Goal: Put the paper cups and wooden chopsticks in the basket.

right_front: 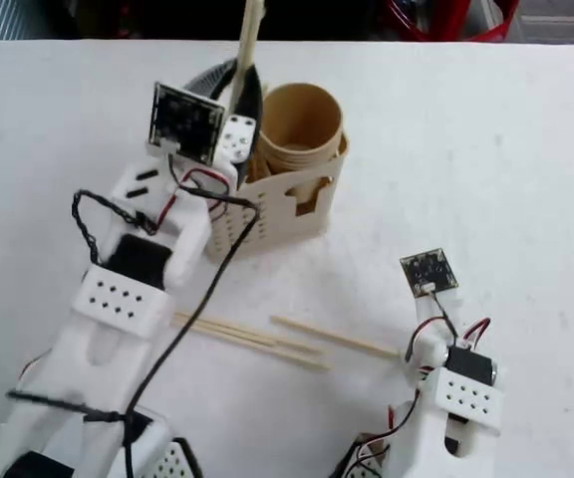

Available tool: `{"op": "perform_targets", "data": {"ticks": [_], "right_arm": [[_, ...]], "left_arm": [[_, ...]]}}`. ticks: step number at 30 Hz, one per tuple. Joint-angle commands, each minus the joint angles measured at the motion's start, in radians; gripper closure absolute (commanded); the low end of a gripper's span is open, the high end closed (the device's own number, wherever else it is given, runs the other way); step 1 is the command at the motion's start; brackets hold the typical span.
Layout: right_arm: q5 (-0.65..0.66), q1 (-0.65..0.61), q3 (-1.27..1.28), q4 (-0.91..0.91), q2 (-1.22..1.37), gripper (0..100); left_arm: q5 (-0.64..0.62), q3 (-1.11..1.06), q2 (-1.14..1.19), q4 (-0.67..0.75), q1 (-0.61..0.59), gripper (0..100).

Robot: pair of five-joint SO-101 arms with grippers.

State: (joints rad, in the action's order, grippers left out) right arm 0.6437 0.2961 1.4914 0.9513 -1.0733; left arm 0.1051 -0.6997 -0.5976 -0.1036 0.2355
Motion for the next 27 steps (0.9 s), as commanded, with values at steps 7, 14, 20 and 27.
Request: {"op": "perform_targets", "data": {"ticks": [7,14,20,27], "right_arm": [[-0.005,-0.002,-0.003,-0.015,0.004,90.1],[-0.005,-0.002,-0.003,-0.015,0.004,90.1],[-0.005,-0.002,-0.003,-0.015,0.004,90.1],[-0.005,-0.002,-0.003,-0.015,0.004,90.1]], "left_arm": [[-0.17,-0.157,0.001,0.052,-0.14,98],[-0.173,-0.158,-0.051,0.037,-0.131,86],[-0.175,-0.069,-0.242,-0.16,-0.133,88],[-0.17,0.15,-0.374,-0.471,-0.239,88]]}}
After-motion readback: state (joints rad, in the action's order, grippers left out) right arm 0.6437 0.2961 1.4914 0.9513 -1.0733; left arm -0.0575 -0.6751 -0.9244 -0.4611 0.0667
